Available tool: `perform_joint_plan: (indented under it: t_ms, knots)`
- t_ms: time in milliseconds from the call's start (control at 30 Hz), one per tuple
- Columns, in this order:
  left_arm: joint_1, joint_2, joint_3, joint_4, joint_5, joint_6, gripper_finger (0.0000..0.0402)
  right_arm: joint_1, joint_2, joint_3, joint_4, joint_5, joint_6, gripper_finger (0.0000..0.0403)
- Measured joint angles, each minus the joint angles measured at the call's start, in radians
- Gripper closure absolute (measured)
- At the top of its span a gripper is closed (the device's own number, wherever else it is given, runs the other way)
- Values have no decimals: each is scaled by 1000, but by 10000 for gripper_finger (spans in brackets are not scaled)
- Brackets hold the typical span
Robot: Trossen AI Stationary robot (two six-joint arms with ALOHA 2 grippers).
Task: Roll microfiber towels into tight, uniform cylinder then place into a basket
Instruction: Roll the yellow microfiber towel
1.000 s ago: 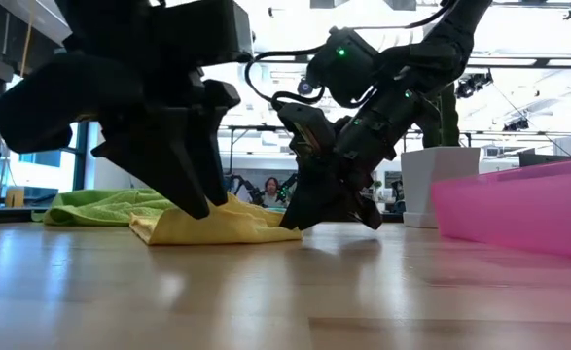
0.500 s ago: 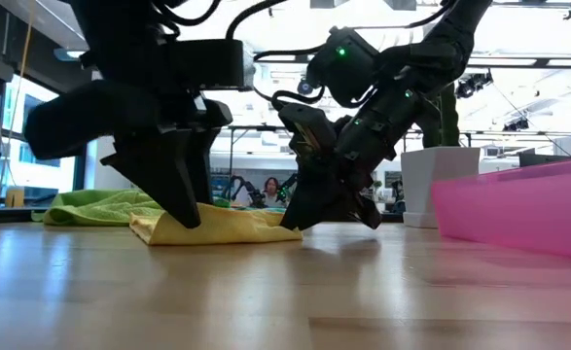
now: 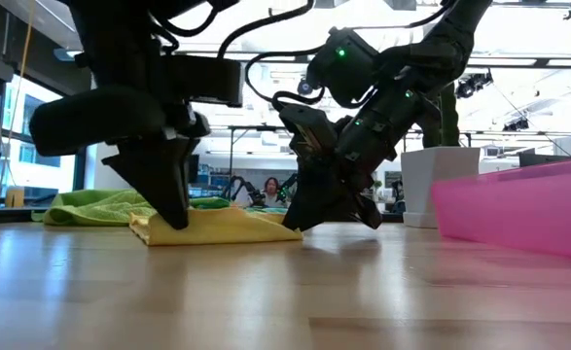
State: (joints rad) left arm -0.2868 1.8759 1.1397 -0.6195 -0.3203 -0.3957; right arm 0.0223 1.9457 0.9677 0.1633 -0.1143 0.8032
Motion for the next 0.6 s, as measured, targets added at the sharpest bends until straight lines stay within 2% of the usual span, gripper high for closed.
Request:
perform_joint_plan:
  t_ms: [167, 333, 467, 600]
  knots:
    - [18, 0, 0, -23, 54, -136, 400, 0, 0, 0, -2, 0, -22, 402]
    - [31, 0, 0, -25, 70, -187, 400, 2, 0, 0, 2, -1, -98, 401]
    - [38, 22, 3, -23, 79, -188, 401, 3, -21, -1, -10, -23, -210, 376]
    - [39, 52, 6, -27, 110, -187, 401, -2, -98, -1, -70, -83, -319, 337]
